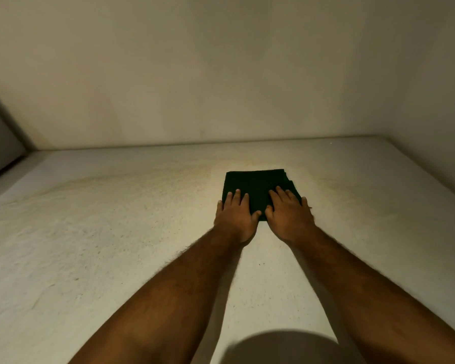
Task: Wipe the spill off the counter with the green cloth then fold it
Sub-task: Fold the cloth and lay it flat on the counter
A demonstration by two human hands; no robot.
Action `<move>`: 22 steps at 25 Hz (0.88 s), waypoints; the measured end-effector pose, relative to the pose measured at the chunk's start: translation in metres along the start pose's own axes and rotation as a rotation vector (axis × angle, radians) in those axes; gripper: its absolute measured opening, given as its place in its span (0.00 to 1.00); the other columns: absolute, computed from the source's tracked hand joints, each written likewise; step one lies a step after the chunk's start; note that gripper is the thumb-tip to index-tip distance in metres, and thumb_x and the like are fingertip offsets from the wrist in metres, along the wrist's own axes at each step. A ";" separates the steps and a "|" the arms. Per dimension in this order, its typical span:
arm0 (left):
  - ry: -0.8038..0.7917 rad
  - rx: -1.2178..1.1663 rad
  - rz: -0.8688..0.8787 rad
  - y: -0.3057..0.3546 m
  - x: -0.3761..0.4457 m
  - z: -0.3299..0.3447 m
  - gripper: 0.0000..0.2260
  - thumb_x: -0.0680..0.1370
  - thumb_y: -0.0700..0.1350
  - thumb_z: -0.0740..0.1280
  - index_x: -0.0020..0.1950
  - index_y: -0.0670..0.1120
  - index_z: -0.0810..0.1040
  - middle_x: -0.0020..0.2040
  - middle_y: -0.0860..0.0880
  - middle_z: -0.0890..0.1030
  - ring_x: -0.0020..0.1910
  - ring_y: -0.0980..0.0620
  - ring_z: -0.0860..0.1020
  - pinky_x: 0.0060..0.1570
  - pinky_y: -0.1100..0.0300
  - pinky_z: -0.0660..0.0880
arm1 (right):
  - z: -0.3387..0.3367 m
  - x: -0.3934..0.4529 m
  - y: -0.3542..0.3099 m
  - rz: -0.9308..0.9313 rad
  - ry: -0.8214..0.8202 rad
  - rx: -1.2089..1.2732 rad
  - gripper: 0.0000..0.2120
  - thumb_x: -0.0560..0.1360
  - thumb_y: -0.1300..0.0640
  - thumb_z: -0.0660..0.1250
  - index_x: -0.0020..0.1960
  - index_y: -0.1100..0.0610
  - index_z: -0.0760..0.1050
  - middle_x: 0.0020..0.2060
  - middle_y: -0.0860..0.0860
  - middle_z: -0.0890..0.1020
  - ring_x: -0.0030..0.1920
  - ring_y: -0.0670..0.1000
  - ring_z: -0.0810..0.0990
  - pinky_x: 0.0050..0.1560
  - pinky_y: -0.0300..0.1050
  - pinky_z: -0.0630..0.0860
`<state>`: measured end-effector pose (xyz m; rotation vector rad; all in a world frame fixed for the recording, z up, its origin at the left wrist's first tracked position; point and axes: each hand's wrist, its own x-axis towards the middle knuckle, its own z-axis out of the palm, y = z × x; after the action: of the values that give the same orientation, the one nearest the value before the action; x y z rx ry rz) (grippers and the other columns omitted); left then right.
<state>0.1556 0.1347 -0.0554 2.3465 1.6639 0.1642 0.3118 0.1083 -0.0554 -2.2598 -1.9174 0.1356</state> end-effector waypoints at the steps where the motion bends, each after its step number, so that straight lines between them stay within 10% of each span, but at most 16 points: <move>1: -0.004 0.013 -0.019 0.003 0.005 0.001 0.32 0.87 0.61 0.50 0.87 0.47 0.51 0.88 0.44 0.49 0.87 0.42 0.46 0.84 0.41 0.45 | 0.001 0.007 0.002 0.002 -0.012 0.000 0.29 0.87 0.45 0.51 0.86 0.51 0.55 0.86 0.52 0.58 0.85 0.57 0.56 0.83 0.66 0.52; 11: -0.113 0.033 0.066 -0.009 0.048 -0.017 0.31 0.87 0.60 0.50 0.88 0.49 0.47 0.88 0.45 0.45 0.87 0.42 0.44 0.84 0.40 0.46 | -0.012 0.019 0.008 0.049 -0.088 0.011 0.30 0.86 0.39 0.57 0.84 0.51 0.62 0.84 0.54 0.64 0.82 0.60 0.65 0.81 0.63 0.61; 16: -0.195 0.056 0.099 -0.002 0.046 -0.034 0.29 0.86 0.59 0.58 0.83 0.46 0.64 0.83 0.40 0.65 0.80 0.39 0.66 0.78 0.41 0.66 | -0.041 0.025 0.006 0.080 -0.177 -0.018 0.18 0.81 0.42 0.69 0.64 0.54 0.79 0.55 0.54 0.82 0.55 0.56 0.82 0.59 0.56 0.82; 22: 0.067 -0.066 0.054 -0.018 0.020 -0.020 0.21 0.85 0.55 0.61 0.76 0.48 0.74 0.76 0.45 0.74 0.71 0.44 0.76 0.69 0.47 0.75 | -0.023 0.011 0.001 0.088 -0.144 0.005 0.28 0.86 0.40 0.59 0.83 0.48 0.63 0.85 0.52 0.61 0.81 0.65 0.63 0.76 0.66 0.69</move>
<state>0.1407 0.1617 -0.0419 2.3617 1.6002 0.3064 0.3186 0.1177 -0.0329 -2.3926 -1.8818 0.3231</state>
